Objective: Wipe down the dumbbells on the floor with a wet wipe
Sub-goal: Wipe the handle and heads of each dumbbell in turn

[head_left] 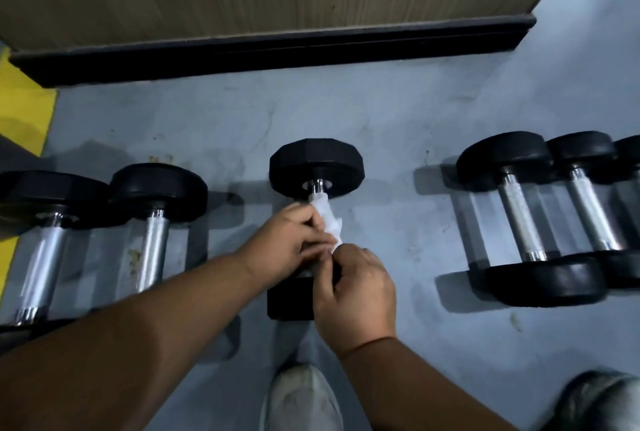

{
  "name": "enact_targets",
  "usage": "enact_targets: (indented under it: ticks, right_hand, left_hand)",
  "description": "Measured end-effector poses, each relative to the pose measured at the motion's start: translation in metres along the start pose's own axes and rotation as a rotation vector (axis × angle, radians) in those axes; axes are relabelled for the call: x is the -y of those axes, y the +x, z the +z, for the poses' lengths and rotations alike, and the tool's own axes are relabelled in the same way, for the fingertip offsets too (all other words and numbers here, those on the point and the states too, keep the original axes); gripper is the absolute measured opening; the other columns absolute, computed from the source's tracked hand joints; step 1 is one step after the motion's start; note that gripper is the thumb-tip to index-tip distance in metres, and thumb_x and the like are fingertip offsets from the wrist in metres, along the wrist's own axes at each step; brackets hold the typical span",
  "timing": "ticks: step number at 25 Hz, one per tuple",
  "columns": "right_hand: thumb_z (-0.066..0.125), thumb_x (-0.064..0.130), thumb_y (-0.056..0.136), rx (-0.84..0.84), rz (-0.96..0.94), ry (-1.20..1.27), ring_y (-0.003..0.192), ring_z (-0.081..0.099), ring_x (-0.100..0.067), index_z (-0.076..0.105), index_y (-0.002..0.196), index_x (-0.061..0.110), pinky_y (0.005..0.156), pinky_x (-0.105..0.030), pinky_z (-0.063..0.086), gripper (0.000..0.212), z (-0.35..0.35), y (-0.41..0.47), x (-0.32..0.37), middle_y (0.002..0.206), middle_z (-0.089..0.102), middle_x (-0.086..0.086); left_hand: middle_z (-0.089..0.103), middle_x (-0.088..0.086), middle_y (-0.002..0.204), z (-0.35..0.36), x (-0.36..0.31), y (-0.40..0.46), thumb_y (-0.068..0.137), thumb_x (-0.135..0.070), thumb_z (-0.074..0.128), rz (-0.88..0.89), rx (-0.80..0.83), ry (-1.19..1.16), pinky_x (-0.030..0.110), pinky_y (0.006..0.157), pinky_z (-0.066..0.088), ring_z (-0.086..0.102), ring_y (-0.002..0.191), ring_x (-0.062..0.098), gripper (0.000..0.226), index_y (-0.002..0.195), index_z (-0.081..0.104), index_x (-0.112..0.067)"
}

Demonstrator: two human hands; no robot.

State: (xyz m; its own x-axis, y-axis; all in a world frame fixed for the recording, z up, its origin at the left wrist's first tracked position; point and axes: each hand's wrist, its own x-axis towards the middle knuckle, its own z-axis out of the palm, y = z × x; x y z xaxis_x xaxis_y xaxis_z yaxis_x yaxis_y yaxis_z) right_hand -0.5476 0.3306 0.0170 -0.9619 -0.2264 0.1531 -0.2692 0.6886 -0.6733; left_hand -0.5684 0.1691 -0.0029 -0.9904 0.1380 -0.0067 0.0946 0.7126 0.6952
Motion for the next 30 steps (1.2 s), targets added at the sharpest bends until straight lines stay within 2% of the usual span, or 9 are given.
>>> enact_targets:
  ticks: [3, 6, 8, 11, 13, 18, 24, 26, 30]
  right_hand:
    - [0.049, 0.029, 0.091, -0.008, -0.037, -0.016, 0.067, 0.051, -0.019, 0.054, 0.071, 0.021, 0.059, -0.033, 0.043, 0.022, 0.0, 0.001, -0.001, 0.069, 0.057, 0.003]
    - [0.052, 0.029, 0.093, -0.032, -0.084, -0.025, 0.068, 0.05, -0.02, 0.054, 0.073, 0.022, 0.061, -0.034, 0.044, 0.022, 0.001, 0.001, 0.001, 0.071, 0.057, 0.003]
    - [0.055, 0.031, 0.095, 0.001, -0.126, -0.036, 0.071, 0.05, -0.022, 0.054, 0.075, 0.021, 0.065, -0.037, 0.046, 0.022, -0.001, -0.006, 0.001, 0.075, 0.056, 0.001]
    - [0.053, 0.04, 0.098, 0.101, -0.25, -0.108, 0.085, 0.054, -0.026, 0.06, 0.095, 0.018, 0.079, -0.039, 0.048, 0.024, -0.007, -0.022, -0.011, 0.092, 0.058, -0.002]
    - [0.051, 0.043, 0.098, 0.138, -0.311, -0.143, 0.089, 0.056, -0.026, 0.062, 0.103, 0.018, 0.082, -0.04, 0.047, 0.028, -0.01, -0.024, -0.02, 0.1, 0.06, -0.002]
    - [0.049, 0.041, 0.098, 0.077, -0.328, -0.111, 0.087, 0.056, -0.026, 0.064, 0.102, 0.018, 0.079, -0.039, 0.047, 0.028, -0.008, -0.023, -0.021, 0.102, 0.061, -0.001]
    - [0.044, 0.04, 0.099, 0.052, -0.344, -0.093, 0.086, 0.057, -0.027, 0.07, 0.104, 0.014, 0.078, -0.04, 0.048, 0.037, -0.006, -0.021, -0.026, 0.101, 0.062, -0.003]
    - [0.044, 0.04, 0.099, 0.042, -0.361, -0.075, 0.085, 0.056, -0.027, 0.07, 0.101, 0.015, 0.077, -0.039, 0.048, 0.036, -0.006, -0.022, -0.026, 0.101, 0.062, -0.002]
    - [0.042, 0.042, 0.1, 0.04, -0.345, -0.075, 0.085, 0.056, -0.027, 0.068, 0.102, 0.017, 0.078, -0.038, 0.046, 0.036, -0.005, -0.02, -0.026, 0.102, 0.062, -0.003]
  left_hand:
    - [0.068, 0.01, 0.104, -0.005, 0.002, 0.0, 0.088, -0.014, 0.073, 0.039, 0.107, 0.015, 0.008, 0.086, 0.032, 0.052, 0.098, 0.01, 0.007, 0.092, 0.078, -0.011]
    - [0.057, 0.002, 0.087, -0.01, 0.009, 0.017, 0.093, -0.032, 0.069, 0.183, 0.142, 0.021, 0.007, 0.08, 0.036, 0.047, 0.085, 0.004, 0.023, 0.091, 0.079, -0.011]
    - [0.052, -0.005, 0.082, -0.009, 0.016, 0.03, 0.092, -0.04, 0.063, 0.192, 0.085, 0.01, 0.013, 0.076, 0.039, 0.046, 0.081, 0.004, 0.035, 0.093, 0.082, -0.011]
    - [0.049, -0.011, 0.084, -0.003, 0.019, 0.032, 0.088, -0.033, 0.068, 0.084, -0.052, -0.064, 0.009, 0.079, 0.038, 0.045, 0.083, 0.002, 0.027, 0.097, 0.082, -0.012]
    - [0.049, -0.01, 0.087, 0.005, 0.015, 0.018, 0.091, -0.036, 0.066, 0.092, -0.073, -0.056, 0.009, 0.081, 0.037, 0.045, 0.086, 0.003, 0.028, 0.094, 0.082, -0.014]
    - [0.051, -0.005, 0.087, -0.008, 0.018, 0.021, 0.096, -0.04, 0.062, 0.355, 0.176, 0.048, 0.006, 0.077, 0.032, 0.04, 0.081, -0.002, 0.029, 0.091, 0.08, -0.017]
    - [0.052, -0.004, 0.085, -0.006, 0.021, 0.037, 0.093, -0.036, 0.065, 0.155, 0.002, -0.022, 0.003, 0.081, 0.034, 0.046, 0.082, -0.001, 0.03, 0.094, 0.081, -0.011]
    - [0.052, -0.004, 0.086, -0.002, 0.016, 0.017, 0.097, -0.037, 0.06, 0.229, 0.024, -0.006, 0.005, 0.083, 0.034, 0.045, 0.084, 0.001, 0.031, 0.09, 0.08, -0.013]
    - [0.053, -0.002, 0.086, -0.009, 0.02, 0.019, 0.101, -0.032, 0.059, 0.509, 0.262, 0.104, 0.015, 0.078, 0.037, 0.05, 0.083, 0.01, 0.025, 0.099, 0.078, -0.017]
